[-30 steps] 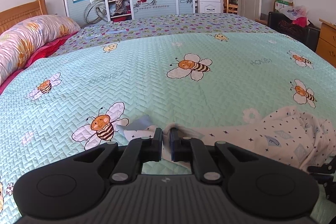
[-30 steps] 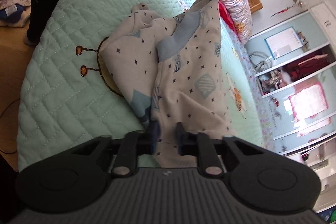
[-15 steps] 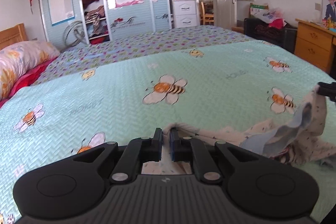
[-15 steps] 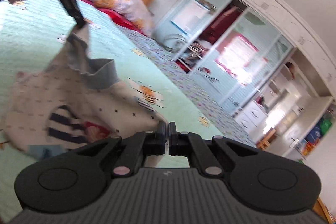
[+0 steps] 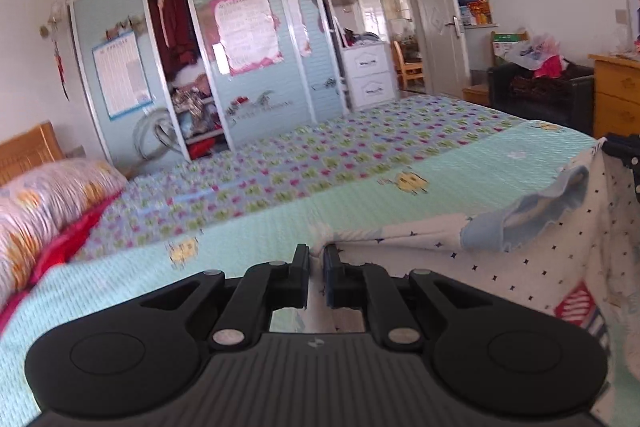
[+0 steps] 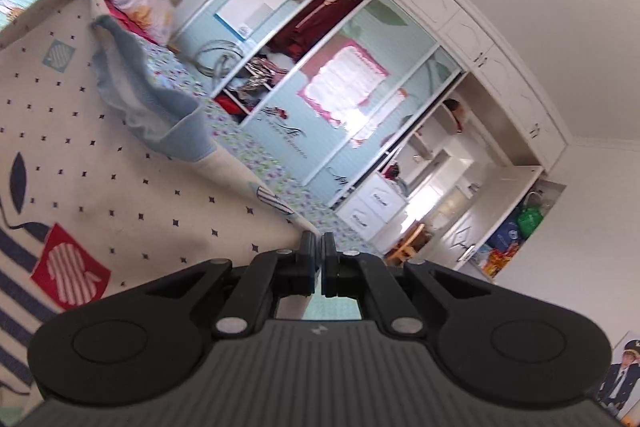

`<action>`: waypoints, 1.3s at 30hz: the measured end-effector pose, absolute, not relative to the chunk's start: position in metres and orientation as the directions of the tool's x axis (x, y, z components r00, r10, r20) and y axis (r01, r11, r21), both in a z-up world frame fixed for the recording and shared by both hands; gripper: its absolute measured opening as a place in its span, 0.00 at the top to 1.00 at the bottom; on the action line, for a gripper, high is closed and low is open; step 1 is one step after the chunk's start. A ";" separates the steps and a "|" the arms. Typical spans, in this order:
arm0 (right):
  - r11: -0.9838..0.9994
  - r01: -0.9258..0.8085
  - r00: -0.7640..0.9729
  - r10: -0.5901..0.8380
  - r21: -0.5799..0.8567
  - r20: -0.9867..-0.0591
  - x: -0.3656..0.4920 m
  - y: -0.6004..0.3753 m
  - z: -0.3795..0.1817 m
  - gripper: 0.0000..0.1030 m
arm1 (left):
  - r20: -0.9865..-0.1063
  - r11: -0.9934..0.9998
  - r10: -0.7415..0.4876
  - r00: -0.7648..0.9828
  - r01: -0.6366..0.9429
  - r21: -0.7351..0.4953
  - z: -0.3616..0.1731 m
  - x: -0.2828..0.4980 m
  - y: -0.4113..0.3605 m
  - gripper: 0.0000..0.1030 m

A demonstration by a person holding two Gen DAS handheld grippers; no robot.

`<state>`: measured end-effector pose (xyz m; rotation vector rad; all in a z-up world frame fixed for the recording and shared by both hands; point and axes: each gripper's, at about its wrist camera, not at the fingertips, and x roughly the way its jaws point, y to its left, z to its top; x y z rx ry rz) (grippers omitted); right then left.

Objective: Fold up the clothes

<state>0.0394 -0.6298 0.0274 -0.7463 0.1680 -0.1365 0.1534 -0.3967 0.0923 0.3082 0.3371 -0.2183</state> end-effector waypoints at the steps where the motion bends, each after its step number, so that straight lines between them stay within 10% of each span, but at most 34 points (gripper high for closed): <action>1: 0.726 0.077 0.974 -0.202 -0.684 -0.105 0.059 -0.630 0.028 0.99 | -0.340 0.930 -0.136 0.931 0.238 0.279 0.093 0.169 -0.403 0.93; 7: 0.789 0.074 0.911 -0.302 -0.610 -0.280 0.183 -0.638 -0.006 0.98 | -0.438 0.899 0.083 0.895 0.122 0.420 0.032 0.281 -0.430 0.65; 12: 0.948 0.086 0.863 -0.224 -0.306 -0.452 0.178 -0.671 -0.042 0.93 | -0.587 0.961 0.168 0.792 0.001 0.275 -0.021 0.289 -0.365 0.61; 18: 0.991 0.125 0.823 -0.082 0.040 -0.562 0.076 -0.706 -0.077 0.85 | -0.702 0.989 -0.013 0.712 -0.096 -0.116 -0.040 0.199 -0.272 0.60; 24: 0.938 0.266 0.797 -0.085 0.222 -0.598 -0.050 -0.717 -0.097 0.50 | -0.645 0.986 -0.119 0.755 0.013 -0.166 -0.031 0.074 -0.263 0.60; 34: 0.899 0.276 0.767 0.007 0.340 -0.642 -0.072 -0.681 -0.113 0.30 | -0.671 0.940 -0.301 0.678 0.090 -0.330 -0.044 0.011 -0.301 0.58; 36: 0.942 0.219 0.754 0.001 0.253 -0.657 -0.061 -0.662 -0.115 0.41 | -0.677 0.936 -0.307 0.669 0.083 -0.343 -0.045 0.013 -0.303 0.58; 38: 0.980 0.147 0.739 -0.019 0.134 -0.673 -0.050 -0.648 -0.115 0.94 | -0.686 0.937 -0.305 0.661 0.077 -0.342 -0.046 0.015 -0.305 0.58; 39: 0.990 0.112 0.733 -0.023 0.086 -0.680 -0.046 -0.643 -0.115 0.94 | -0.688 0.938 -0.302 0.660 0.077 -0.338 -0.047 0.013 -0.303 0.58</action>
